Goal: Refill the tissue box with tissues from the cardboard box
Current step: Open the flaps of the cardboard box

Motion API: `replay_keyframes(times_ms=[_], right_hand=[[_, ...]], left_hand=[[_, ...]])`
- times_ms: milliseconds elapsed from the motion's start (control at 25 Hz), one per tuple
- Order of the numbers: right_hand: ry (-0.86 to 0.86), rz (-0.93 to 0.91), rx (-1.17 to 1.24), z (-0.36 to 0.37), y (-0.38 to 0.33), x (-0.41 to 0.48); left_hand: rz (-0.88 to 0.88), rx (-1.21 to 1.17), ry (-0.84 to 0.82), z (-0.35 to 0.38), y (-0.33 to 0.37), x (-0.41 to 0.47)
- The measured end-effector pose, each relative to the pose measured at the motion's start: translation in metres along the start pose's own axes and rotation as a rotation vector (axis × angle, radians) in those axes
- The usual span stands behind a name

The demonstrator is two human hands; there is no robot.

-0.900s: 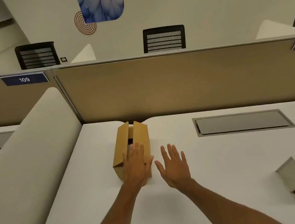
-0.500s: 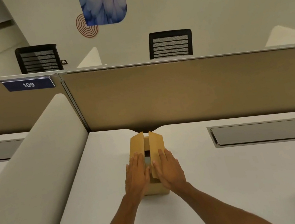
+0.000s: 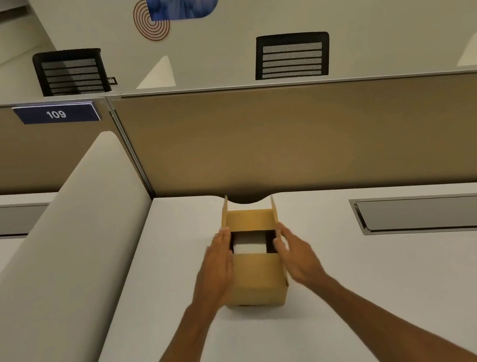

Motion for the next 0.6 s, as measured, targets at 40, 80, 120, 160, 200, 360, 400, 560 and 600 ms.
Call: replay_keyframes(times_ms=[40, 80, 120, 160, 200, 360, 400, 560, 600], right_hand=[[0.026, 0.008, 0.054, -0.014, 0.01, 0.0], [0.043, 0.029, 0.074, -0.027, 0.023, -0.002], [0.043, 0.059, 0.047, -0.037, 0.04, -0.006], [0.019, 0.104, -0.016, -0.042, 0.055, -0.01], [-0.021, 0.149, -0.109, -0.043, 0.068, -0.013], [-0.205, 0.129, -0.317, -0.023, 0.083, -0.013], [-0.208, 0.089, -0.318, -0.023, 0.078, -0.011], [-0.08, -0.006, -0.225, -0.036, 0.053, 0.004], [-0.062, -0.039, -0.255, -0.037, 0.043, 0.008]], left_hand=[[0.02, 0.043, 0.031, -0.01, -0.009, -0.001], [0.019, 0.096, 0.058, -0.018, -0.021, -0.002], [0.001, 0.16, 0.082, -0.024, -0.035, -0.004], [-0.035, 0.242, 0.087, -0.028, -0.049, -0.007], [-0.083, 0.339, 0.073, -0.028, -0.063, -0.011], [-0.265, 0.619, -0.182, -0.007, -0.096, -0.018], [-0.262, 0.653, -0.187, -0.005, -0.094, -0.016], [-0.114, 0.842, -0.009, -0.009, -0.05, 0.008], [-0.077, 0.846, -0.004, -0.003, -0.037, 0.013]])
Point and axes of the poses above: each hand's wrist, its own x-axis towards the middle knuckle, its own z-axis out of the palm, y = z × x, the point moved 7 cm from there along x, towards the middle knuckle, and after that the axes turned 2 degrees about x, right-handed, at the moved point
